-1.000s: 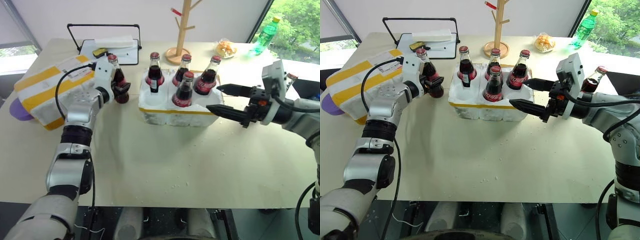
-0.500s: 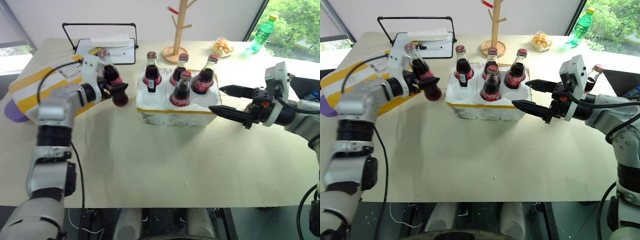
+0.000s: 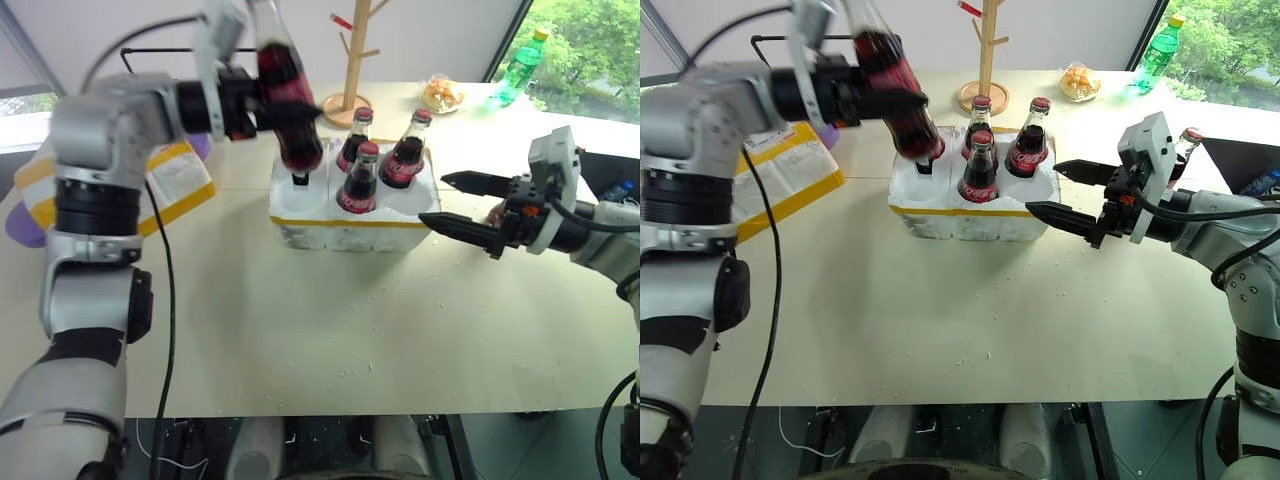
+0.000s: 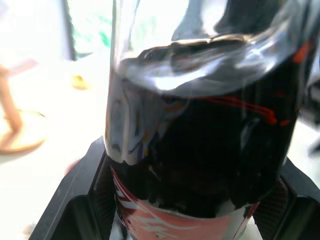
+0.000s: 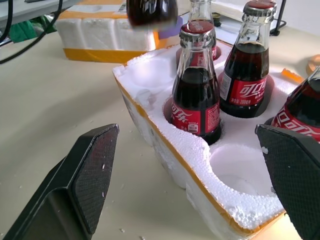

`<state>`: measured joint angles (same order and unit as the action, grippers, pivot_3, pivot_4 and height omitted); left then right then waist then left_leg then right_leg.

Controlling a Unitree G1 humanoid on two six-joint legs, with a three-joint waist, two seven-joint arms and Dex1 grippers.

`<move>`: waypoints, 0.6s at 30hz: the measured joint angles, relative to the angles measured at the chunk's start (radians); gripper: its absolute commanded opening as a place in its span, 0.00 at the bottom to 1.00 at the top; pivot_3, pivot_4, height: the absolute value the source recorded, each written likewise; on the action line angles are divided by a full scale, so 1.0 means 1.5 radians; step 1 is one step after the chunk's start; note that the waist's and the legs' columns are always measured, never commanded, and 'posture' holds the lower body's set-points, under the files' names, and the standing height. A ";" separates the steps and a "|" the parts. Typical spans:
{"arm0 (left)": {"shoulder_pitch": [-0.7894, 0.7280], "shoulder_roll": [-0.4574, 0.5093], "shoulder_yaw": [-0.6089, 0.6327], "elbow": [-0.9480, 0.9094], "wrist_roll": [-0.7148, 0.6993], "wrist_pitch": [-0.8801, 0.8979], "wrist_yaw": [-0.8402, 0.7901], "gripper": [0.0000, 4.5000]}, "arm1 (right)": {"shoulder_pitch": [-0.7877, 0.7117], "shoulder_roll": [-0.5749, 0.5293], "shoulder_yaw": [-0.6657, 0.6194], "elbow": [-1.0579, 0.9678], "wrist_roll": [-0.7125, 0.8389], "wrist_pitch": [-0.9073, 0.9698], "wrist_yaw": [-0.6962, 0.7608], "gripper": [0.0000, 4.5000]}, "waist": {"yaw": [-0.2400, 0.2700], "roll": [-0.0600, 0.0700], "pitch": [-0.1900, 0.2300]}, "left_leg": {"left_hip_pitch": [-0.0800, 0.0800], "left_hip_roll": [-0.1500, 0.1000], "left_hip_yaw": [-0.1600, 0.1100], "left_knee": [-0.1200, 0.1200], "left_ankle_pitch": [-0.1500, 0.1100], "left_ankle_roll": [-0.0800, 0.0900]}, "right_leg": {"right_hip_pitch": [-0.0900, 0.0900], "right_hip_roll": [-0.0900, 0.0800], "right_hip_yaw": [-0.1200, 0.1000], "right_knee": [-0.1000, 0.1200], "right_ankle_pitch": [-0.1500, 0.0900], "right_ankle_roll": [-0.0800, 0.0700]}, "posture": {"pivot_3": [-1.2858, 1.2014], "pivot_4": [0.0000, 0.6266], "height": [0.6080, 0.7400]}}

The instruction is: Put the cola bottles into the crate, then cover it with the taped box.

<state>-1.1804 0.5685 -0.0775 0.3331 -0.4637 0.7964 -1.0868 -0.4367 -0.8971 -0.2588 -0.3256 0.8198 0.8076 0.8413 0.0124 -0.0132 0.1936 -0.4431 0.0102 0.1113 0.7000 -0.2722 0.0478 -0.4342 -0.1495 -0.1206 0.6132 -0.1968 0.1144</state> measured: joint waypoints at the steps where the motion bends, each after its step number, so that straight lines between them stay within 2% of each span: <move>1: 0.008 -0.001 -0.014 0.001 0.008 -0.007 -0.008 0.62 | 0.000 0.000 0.000 -0.002 0.001 0.000 -0.001 1.00 | 0.000 0.000 0.000 | 0.000 0.000 0.000 0.000 0.000 0.000 | 0.000 0.000 0.000 0.000 0.000 0.000 | 0.52 0.24 1.00; 11: 0.049 0.004 -0.068 0.001 0.083 -0.103 -0.047 0.62 | 0.004 0.009 -0.011 -0.007 0.009 0.005 -0.027 1.00 | 0.001 0.000 0.000 | 0.000 0.000 0.000 0.000 0.000 0.000 | 0.000 0.000 0.000 0.000 0.000 0.000 | 0.52 0.24 1.00; 18: 0.077 -0.023 -0.093 0.031 0.139 -0.164 -0.036 0.62 | 0.004 0.011 -0.011 -0.016 0.015 0.010 -0.035 1.00 | 0.001 0.000 0.000 | 0.000 0.000 0.000 0.000 0.000 0.000 | 0.000 0.000 0.000 0.000 0.000 0.000 | 0.52 0.24 1.00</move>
<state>-1.0657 0.5343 -0.2172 0.3791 -0.2559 0.5499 -1.1413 -0.4302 -0.8812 -0.2757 -0.3490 0.8419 0.8221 0.7886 0.0134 -0.0132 0.1939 -0.4438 0.0103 0.1107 0.7001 -0.2722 0.0481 -0.4349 -0.1498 -0.1206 0.6130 -0.1968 0.1143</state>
